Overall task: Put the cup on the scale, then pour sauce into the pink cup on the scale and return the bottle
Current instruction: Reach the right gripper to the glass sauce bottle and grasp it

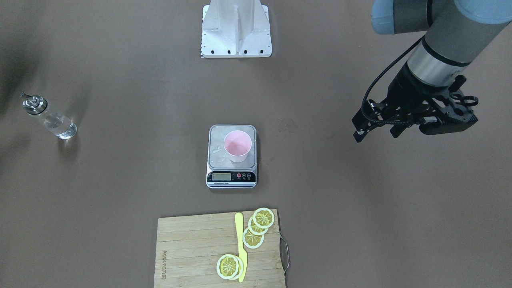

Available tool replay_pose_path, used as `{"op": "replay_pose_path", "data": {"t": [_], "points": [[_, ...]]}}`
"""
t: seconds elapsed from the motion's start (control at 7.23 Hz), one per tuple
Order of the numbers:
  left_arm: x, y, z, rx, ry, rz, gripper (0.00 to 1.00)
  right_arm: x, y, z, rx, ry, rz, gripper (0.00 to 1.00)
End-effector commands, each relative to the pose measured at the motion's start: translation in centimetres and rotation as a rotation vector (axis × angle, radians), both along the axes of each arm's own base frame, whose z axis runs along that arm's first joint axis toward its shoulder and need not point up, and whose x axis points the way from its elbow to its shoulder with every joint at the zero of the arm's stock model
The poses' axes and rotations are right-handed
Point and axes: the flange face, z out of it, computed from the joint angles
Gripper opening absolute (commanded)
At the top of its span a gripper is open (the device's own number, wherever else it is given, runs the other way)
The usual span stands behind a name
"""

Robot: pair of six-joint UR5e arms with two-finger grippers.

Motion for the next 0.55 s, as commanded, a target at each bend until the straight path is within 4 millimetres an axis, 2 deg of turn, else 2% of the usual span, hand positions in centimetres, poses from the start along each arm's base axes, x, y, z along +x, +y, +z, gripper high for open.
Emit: {"op": "replay_pose_path", "data": {"t": [0.0, 0.14, 0.41], "points": [[-0.1, 0.0, -0.1, -0.002, -0.001, -0.001, 0.96, 0.4, 0.2, -0.3, -0.006, -0.056, 0.076, 0.90], [-0.1, 0.1, -0.5, -0.008, -0.005, -0.001, 0.97, 0.0, 0.9, -0.9, 0.008, -0.107, 0.067, 0.90], [-0.2, 0.3, -1.0, -0.007, -0.004, -0.001, 0.97, -0.6, 3.9, -0.8, -0.004, -0.189, 0.027, 0.90]]}}
